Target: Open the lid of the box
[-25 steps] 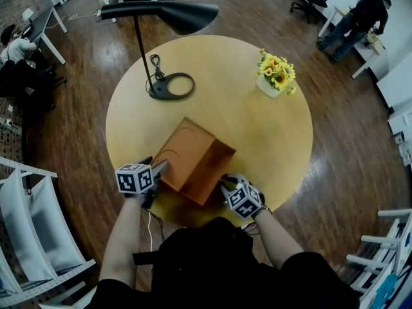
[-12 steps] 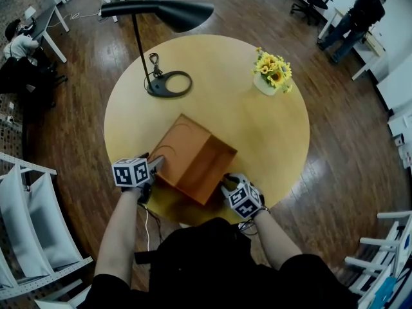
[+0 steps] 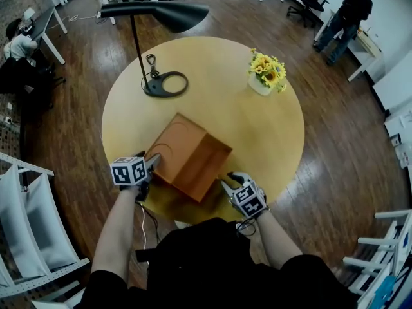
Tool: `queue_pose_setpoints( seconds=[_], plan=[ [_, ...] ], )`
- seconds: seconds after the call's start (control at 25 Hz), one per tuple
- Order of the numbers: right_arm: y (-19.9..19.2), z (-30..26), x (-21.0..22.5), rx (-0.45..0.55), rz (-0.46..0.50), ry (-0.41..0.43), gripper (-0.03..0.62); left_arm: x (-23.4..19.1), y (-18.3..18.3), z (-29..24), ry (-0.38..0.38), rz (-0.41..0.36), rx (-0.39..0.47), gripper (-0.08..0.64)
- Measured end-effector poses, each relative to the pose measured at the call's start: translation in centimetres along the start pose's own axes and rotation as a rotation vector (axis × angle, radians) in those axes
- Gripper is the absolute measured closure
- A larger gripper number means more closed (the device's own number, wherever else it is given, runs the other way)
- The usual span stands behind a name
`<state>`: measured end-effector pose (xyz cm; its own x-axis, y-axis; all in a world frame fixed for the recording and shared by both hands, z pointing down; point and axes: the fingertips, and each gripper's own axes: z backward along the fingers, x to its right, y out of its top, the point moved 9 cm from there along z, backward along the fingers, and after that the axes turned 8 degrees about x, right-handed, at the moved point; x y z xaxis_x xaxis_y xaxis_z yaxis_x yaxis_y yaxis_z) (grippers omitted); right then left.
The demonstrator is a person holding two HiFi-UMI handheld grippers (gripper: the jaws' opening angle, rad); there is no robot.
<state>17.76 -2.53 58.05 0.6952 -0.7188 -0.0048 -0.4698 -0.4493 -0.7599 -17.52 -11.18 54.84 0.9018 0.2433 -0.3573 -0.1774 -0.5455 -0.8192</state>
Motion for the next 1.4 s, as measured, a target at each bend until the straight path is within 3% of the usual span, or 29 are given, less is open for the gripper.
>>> queue_pose_setpoints(
  seconds=[0.28, 0.48, 0.64, 0.72, 0.76, 1.12, 1.4],
  plan=[
    [2.4, 4.2, 2.2, 0.174, -0.131, -0.105, 0.476, 1.0, 1.0, 1.6, -0.002, -0.069, 0.073, 0.287],
    [4.9, 8.4, 3.9, 0.44, -0.358, -0.135, 0.476, 1.6, 4.1, 6.4, -0.034, -0.056, 0.313, 0.302],
    [7.8, 11.9, 4.7, 0.671, -0.46, -0.154, 0.477, 1.8, 5.7, 12.7, -0.099, -0.011, 0.553, 0.395],
    [9.0, 12.8, 4.9, 0.724, -0.45, -0.198, 0.575, 1.8, 6.0, 15.2, -0.114, 0.001, 0.633, 0.436],
    [9.3, 12.8, 4.9, 0.727, -0.44, -0.212, 0.588, 1.8, 6.1, 16.1, -0.114, 0.003, 0.659, 0.472],
    [11.1, 14.2, 1.6, 0.8, -0.324, -0.228, 0.591, 5.2, 5.2, 20.4, -0.193, -0.03, 0.804, 0.511],
    [12.3, 15.2, 1.1, 0.845, -0.287, -0.188, 0.591, 5.9, 5.4, 20.9, -0.189, -0.056, 0.816, 0.511]
  ],
)
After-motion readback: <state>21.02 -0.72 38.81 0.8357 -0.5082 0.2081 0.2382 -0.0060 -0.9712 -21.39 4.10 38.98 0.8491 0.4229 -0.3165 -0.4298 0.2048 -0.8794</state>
